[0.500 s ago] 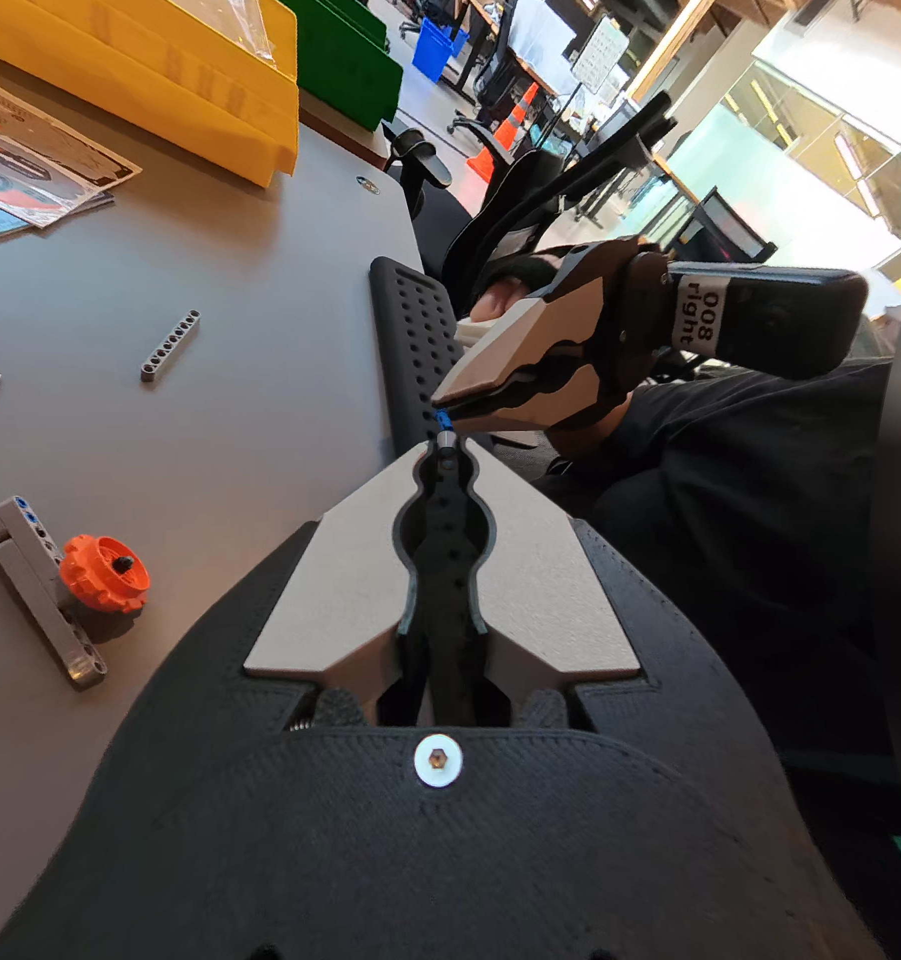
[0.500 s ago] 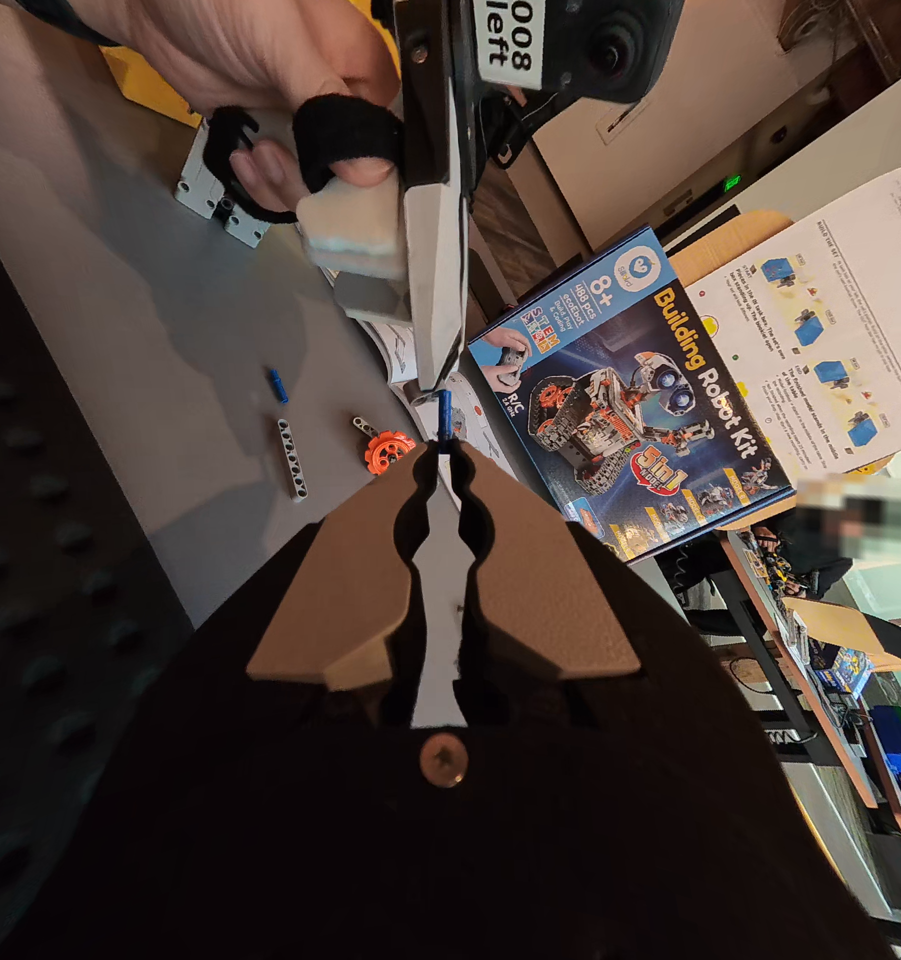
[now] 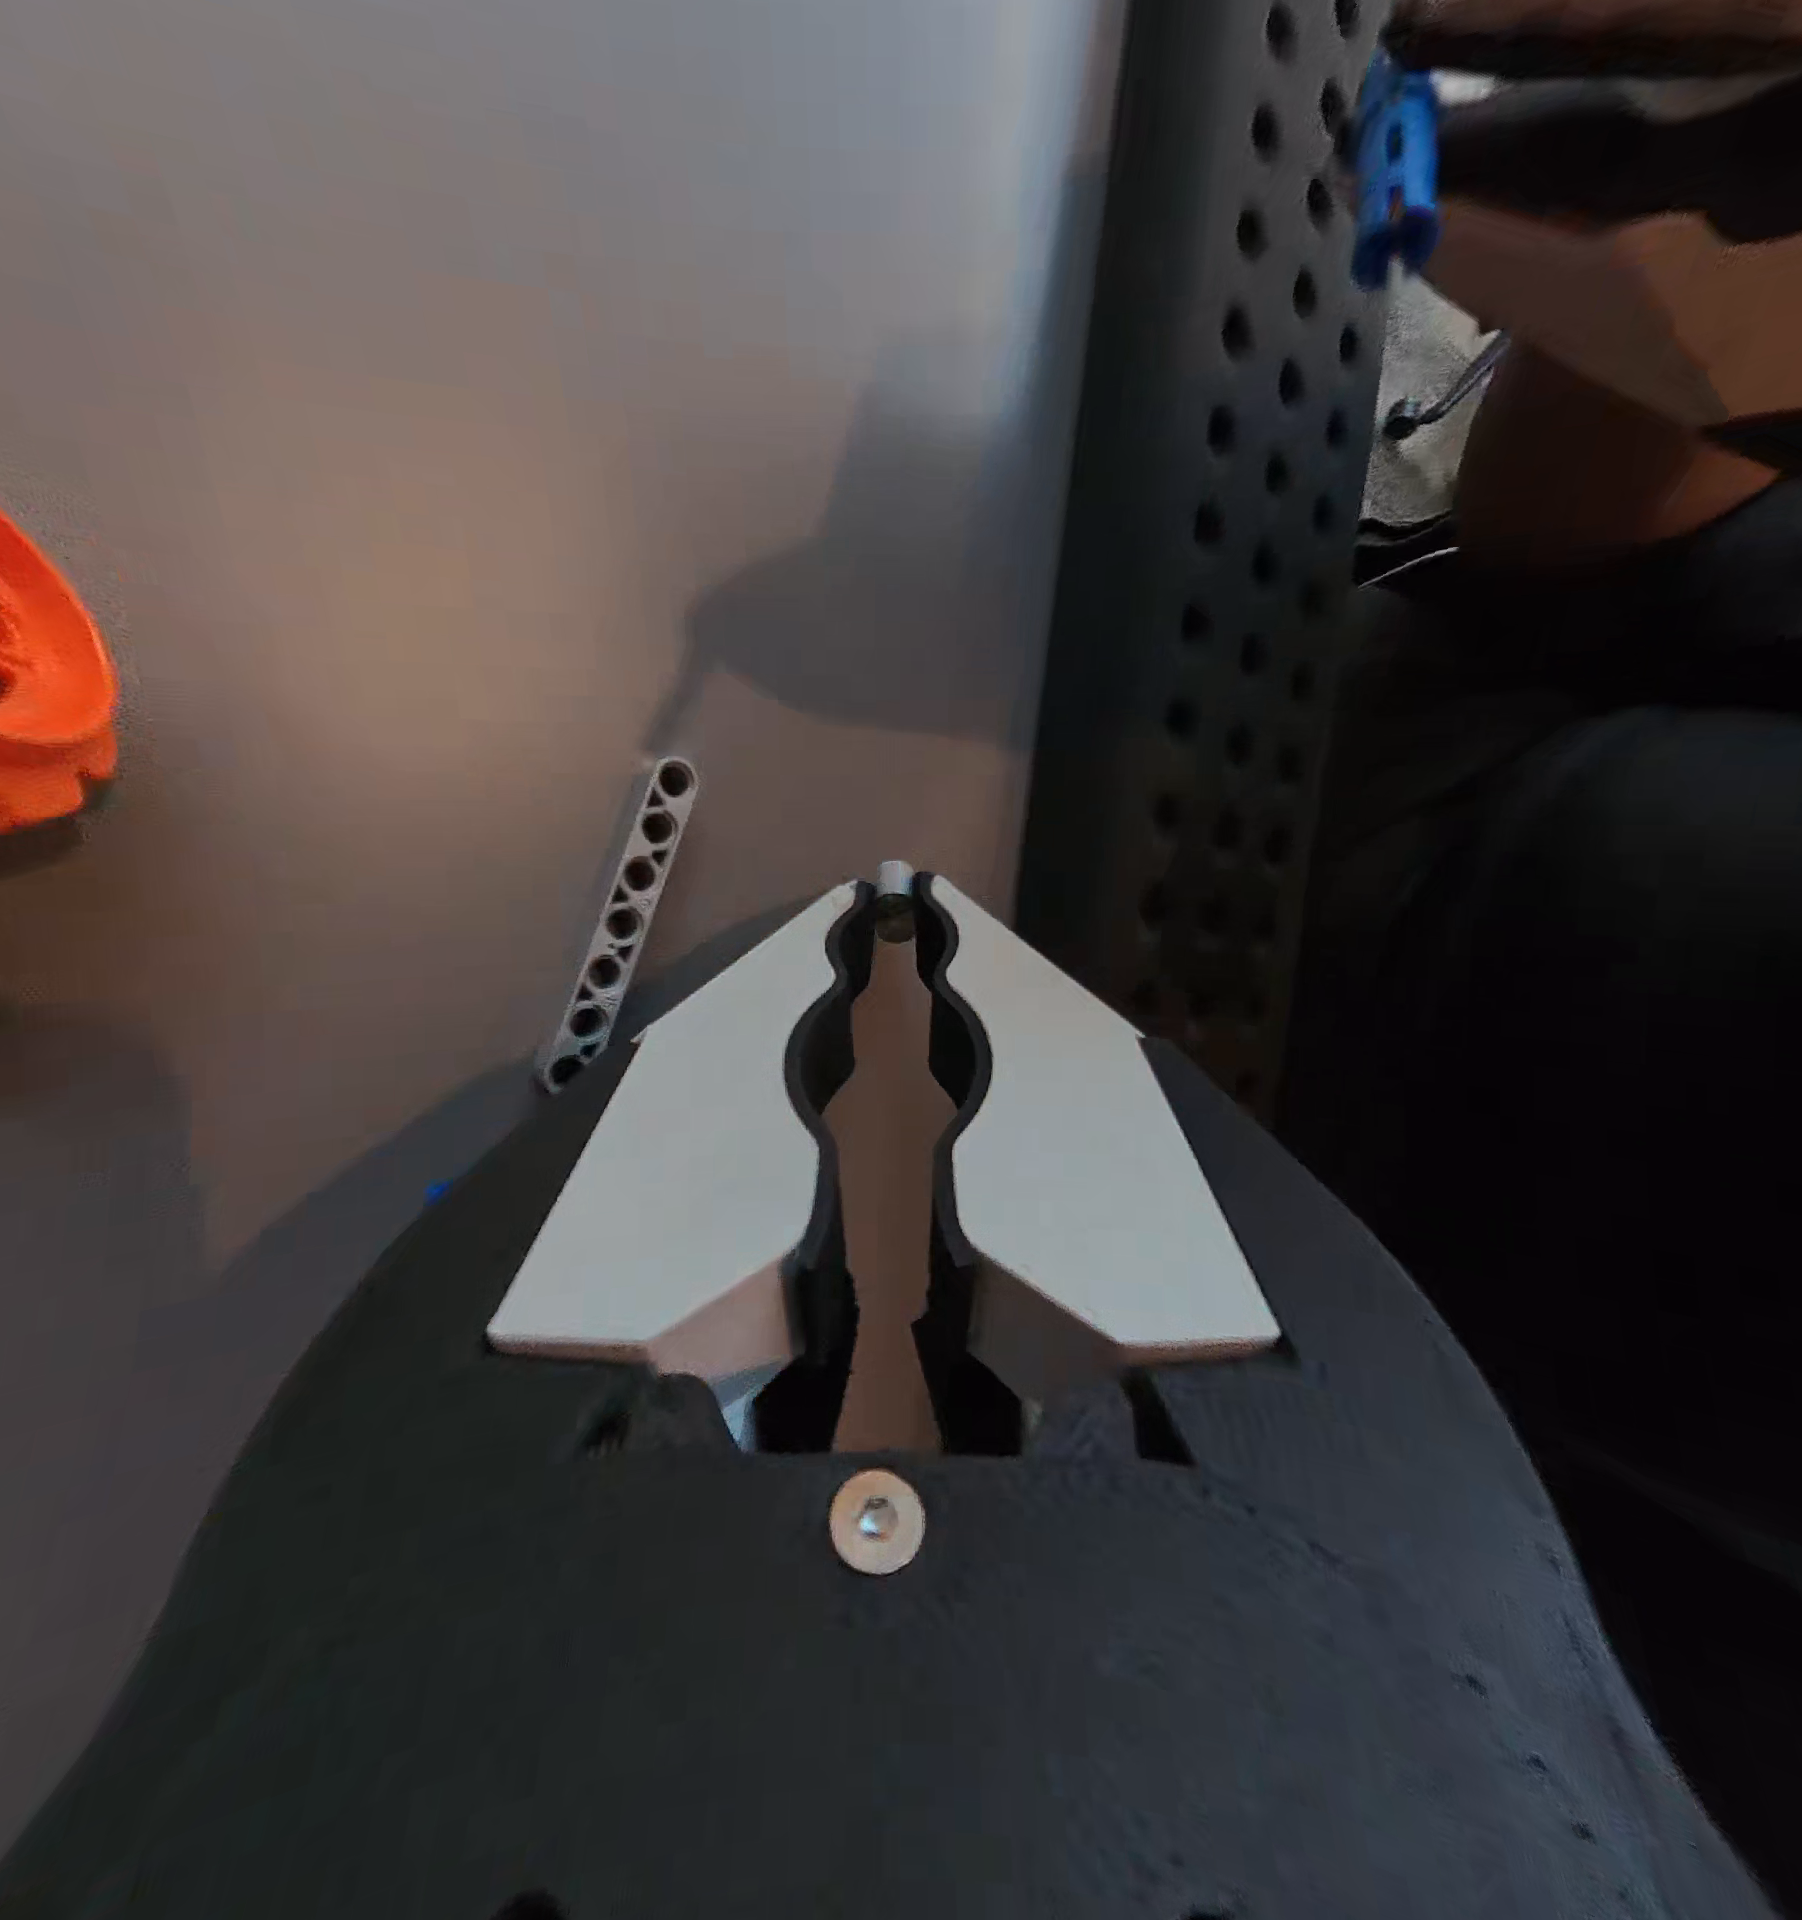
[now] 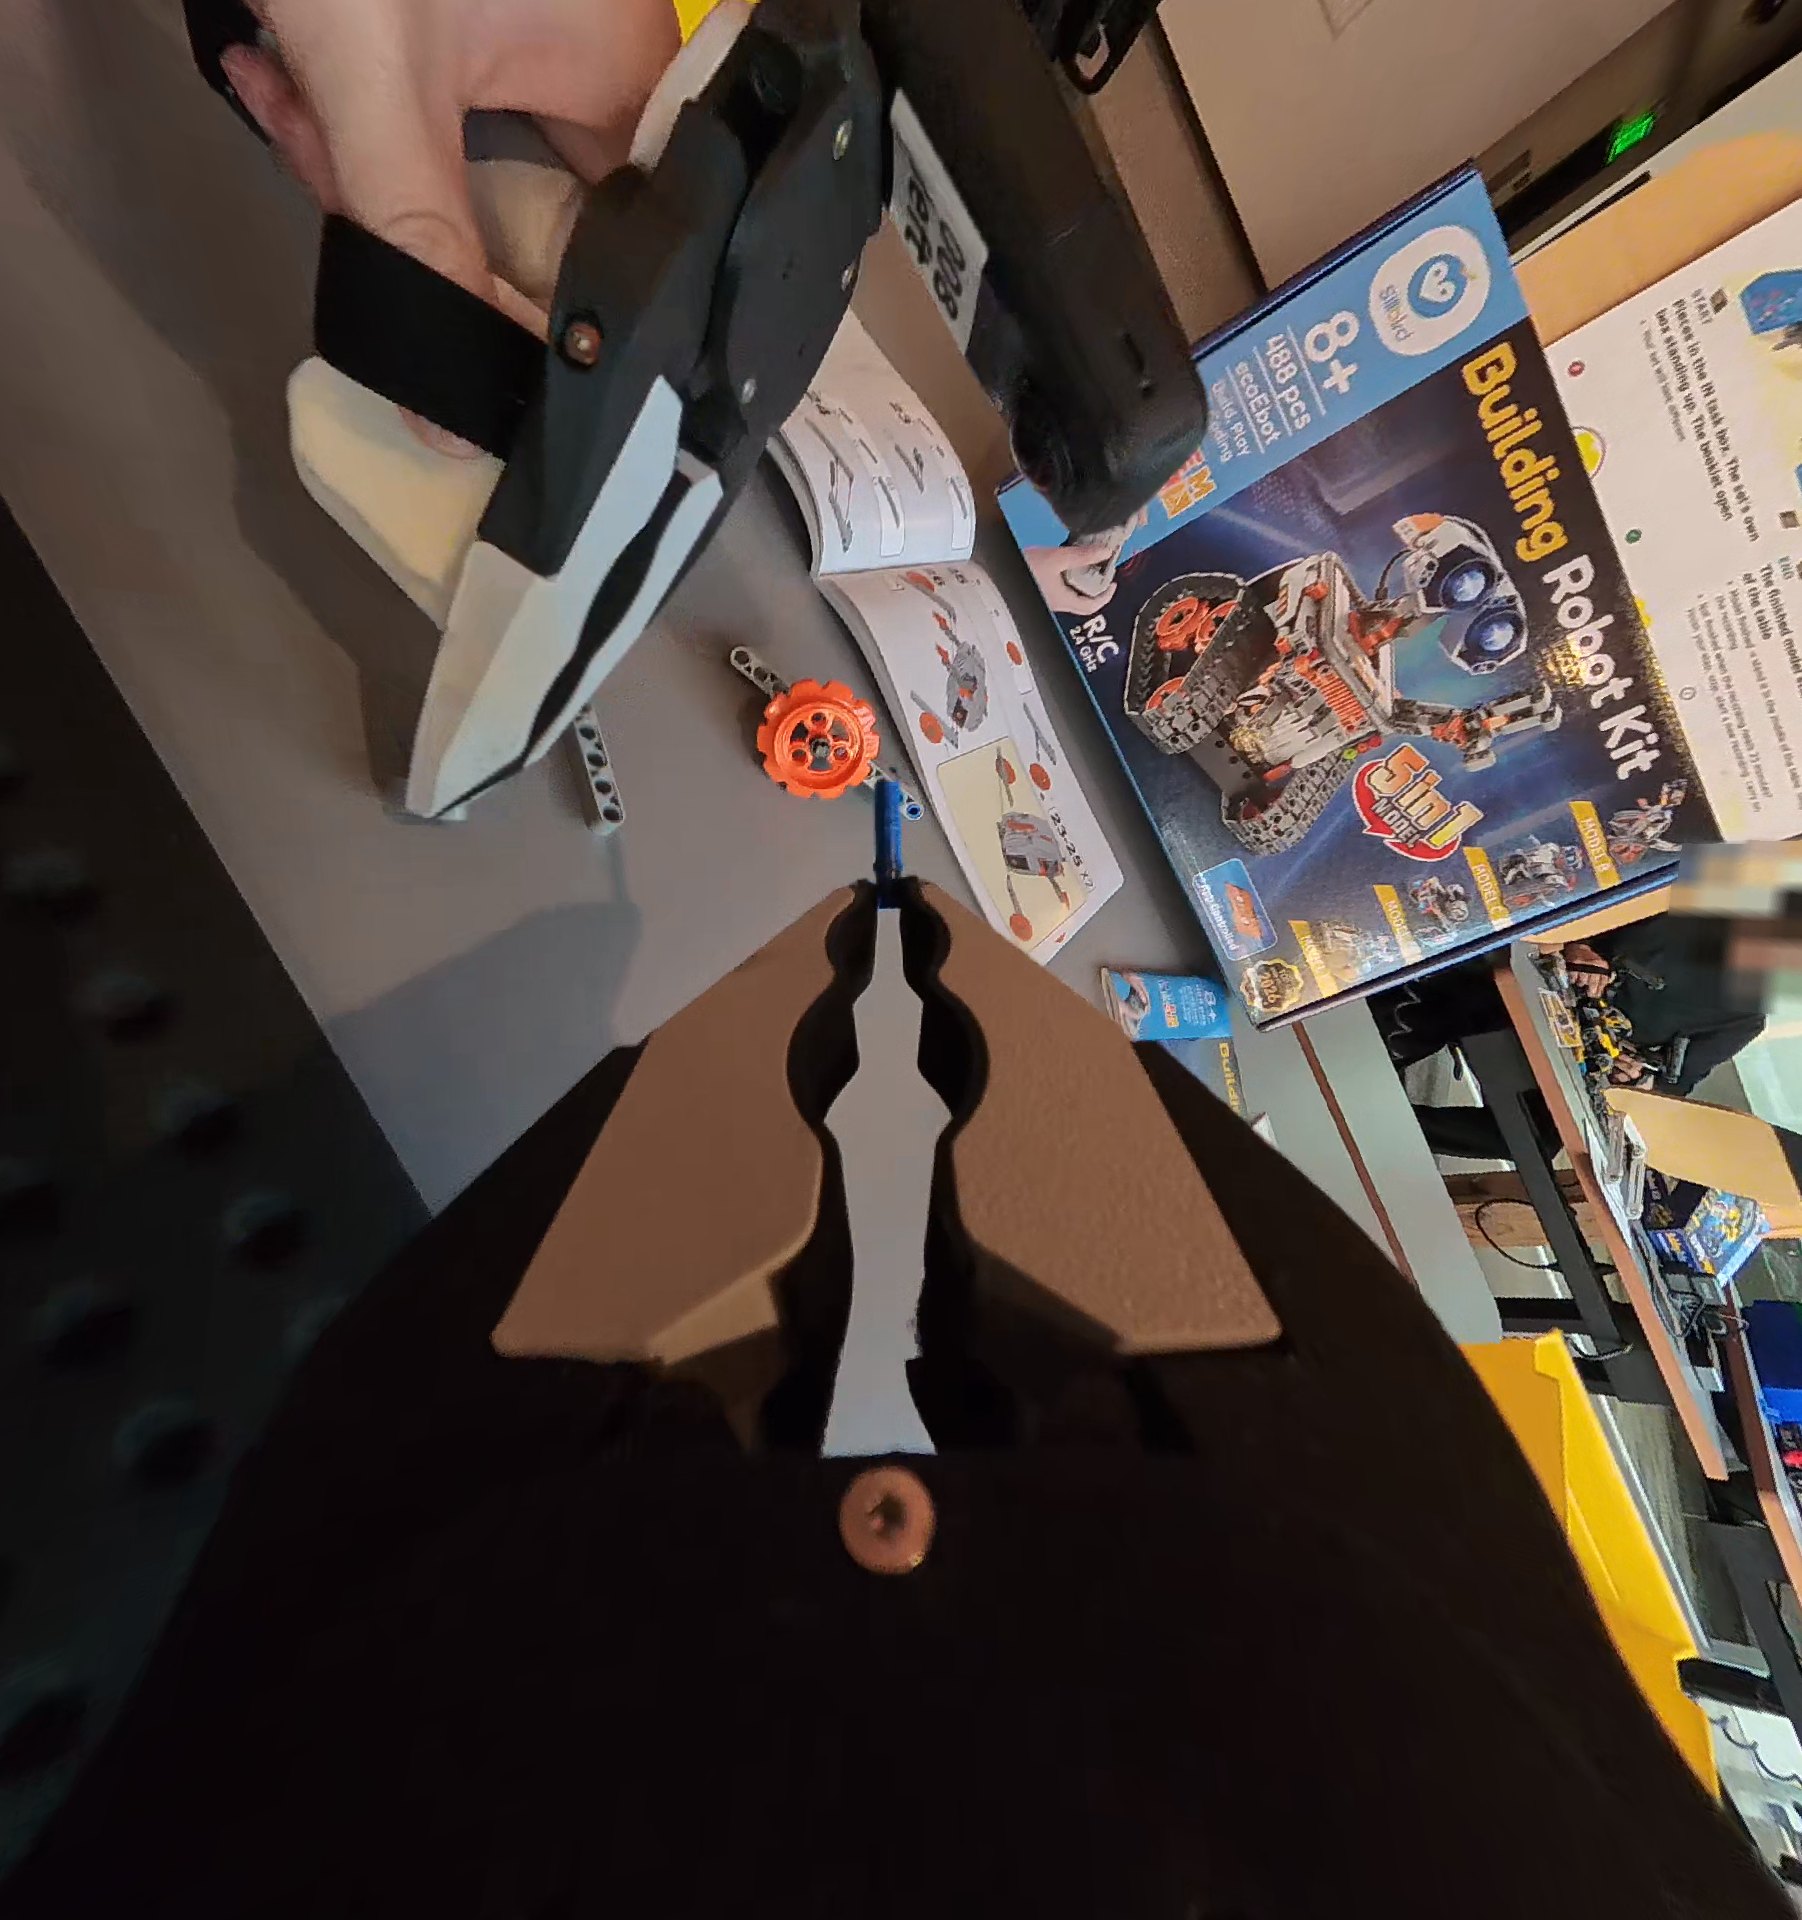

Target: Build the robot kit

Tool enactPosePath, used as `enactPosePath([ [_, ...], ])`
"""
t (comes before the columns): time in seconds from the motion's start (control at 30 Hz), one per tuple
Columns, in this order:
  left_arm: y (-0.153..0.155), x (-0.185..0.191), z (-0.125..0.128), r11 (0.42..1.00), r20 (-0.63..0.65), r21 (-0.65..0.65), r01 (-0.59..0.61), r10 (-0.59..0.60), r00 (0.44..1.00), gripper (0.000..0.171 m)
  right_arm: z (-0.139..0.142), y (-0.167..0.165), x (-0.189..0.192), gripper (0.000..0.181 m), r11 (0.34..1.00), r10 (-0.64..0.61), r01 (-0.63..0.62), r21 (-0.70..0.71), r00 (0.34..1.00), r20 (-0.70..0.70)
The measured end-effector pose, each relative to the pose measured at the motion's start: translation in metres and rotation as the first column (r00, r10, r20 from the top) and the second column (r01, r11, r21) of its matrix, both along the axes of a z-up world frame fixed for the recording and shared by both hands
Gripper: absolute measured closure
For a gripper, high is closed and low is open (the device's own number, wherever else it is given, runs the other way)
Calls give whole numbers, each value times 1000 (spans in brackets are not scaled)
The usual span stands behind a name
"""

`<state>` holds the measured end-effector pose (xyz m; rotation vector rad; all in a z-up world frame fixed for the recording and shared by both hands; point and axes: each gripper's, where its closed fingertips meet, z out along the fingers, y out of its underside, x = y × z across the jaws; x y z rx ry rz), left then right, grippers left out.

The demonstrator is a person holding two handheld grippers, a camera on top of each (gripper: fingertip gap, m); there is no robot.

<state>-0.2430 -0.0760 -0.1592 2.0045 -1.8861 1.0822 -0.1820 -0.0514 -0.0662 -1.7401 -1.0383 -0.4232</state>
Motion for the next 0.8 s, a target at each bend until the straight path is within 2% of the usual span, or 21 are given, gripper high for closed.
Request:
enactPosePath([
  [0.17,7,-13,-5,979,-73,201,37,-23,997,166,-1,0,4,178,1000,-9,9,-2,1000,1],
  [0.33,26,-39,-7,880,-198,464,100,-7,980,166,-1,2,5,178,1000,-13,13,-2,1000,8],
  [0.4,34,-52,-8,842,-262,526,121,25,965,166,-3,2,4,178,1000,-12,12,-8,1000,15],
  [0.5,44,-63,-10,816,-312,566,115,83,946,166,-7,2,4,178,999,-14,15,-28,1000,25],
  [0.53,44,-62,-11,821,-306,559,116,75,949,163,-9,1,4,178,999,-15,16,-34,999,28],
  [0.6,39,-56,-8,847,-279,523,100,59,959,142,-11,1,5,178,999,-20,21,-44,999,33],
  [0.7,47,-52,8,858,-223,512,43,85,971,138,-11,0,6,178,999,-23,24,-40,999,23],
  [0.8,64,-35,49,852,-3,512,-106,126,992,139,-7,0,1,178,1000,-8,8,-10,1000,7],
])
